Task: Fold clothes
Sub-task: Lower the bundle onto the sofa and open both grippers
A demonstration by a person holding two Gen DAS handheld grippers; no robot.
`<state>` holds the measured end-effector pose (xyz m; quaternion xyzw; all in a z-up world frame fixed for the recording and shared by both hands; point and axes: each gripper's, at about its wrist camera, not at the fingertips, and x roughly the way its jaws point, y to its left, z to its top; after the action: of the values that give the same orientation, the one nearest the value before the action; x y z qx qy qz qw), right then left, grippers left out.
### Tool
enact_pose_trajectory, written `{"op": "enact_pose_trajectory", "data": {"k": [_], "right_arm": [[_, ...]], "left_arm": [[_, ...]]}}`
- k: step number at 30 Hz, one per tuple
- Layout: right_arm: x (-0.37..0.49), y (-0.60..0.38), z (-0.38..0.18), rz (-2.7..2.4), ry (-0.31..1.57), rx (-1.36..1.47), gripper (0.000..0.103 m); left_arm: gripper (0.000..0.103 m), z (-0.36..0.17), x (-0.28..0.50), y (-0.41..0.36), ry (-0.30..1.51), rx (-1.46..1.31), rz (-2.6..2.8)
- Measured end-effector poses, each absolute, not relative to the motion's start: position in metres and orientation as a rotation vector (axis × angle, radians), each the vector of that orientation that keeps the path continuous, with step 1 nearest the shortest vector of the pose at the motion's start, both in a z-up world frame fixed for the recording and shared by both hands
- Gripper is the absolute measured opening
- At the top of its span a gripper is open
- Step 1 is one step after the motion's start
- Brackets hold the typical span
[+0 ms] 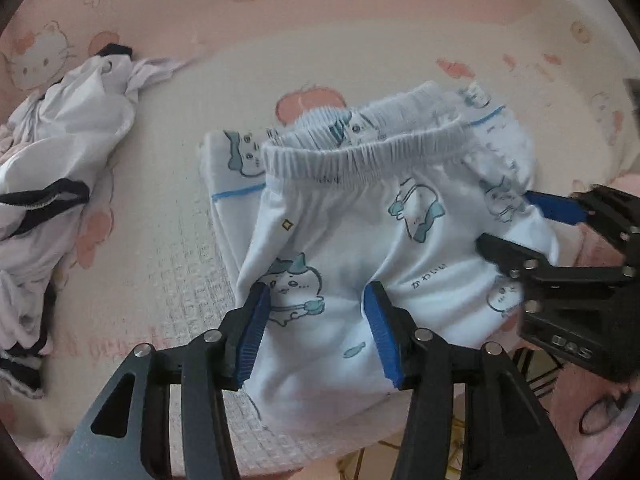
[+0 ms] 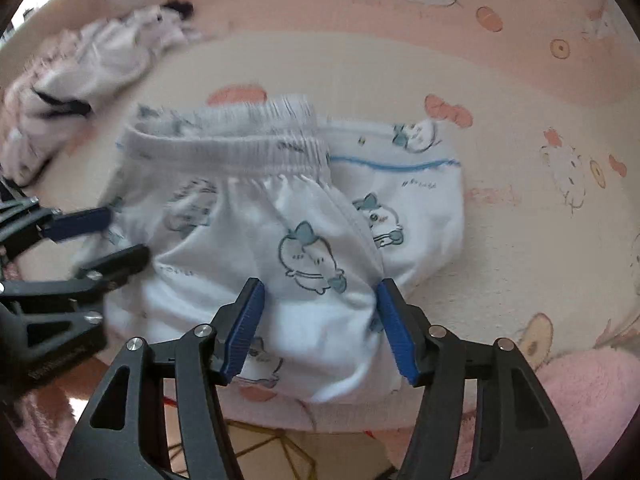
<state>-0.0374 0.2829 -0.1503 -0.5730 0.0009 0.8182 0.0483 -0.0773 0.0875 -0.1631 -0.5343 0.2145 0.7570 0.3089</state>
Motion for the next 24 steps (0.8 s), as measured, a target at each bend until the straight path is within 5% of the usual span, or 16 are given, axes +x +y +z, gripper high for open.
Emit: {"op": "enact_pose_trajectory", "data": {"k": [6,15,17,21,24], "right_arm": [[-0.037,0.298,-0.150,2.433,0.032,-1.770,0.061],[-0.030,0.320,-0.132,2.460,0.322,-1.724,0.059],[-0.021,0.309,-0.138,2.514,0.514,-1.798,0.061],[-0.015,0.298,-0.134,2.558,0.615,-1.743,0.061],[-0.010,0.298,-0.127,2.571,0.642,-1.677,0.062]], "left_arm": [[0.066,-0.169,-0.096,0.056,0.513,-1.509,2.037],[0.066,-0.140,-0.104,0.041,0.343,-1.496,2.112],[0.066,-0.135,-0.103,0.038,0.307,-1.511,2.128],[0.066,-0.132,-0.093,0.023,0.004,-1.543,2.107],[0.066,-0.135,-0.089,0.038,0.066,-1.489,2.129]]}}
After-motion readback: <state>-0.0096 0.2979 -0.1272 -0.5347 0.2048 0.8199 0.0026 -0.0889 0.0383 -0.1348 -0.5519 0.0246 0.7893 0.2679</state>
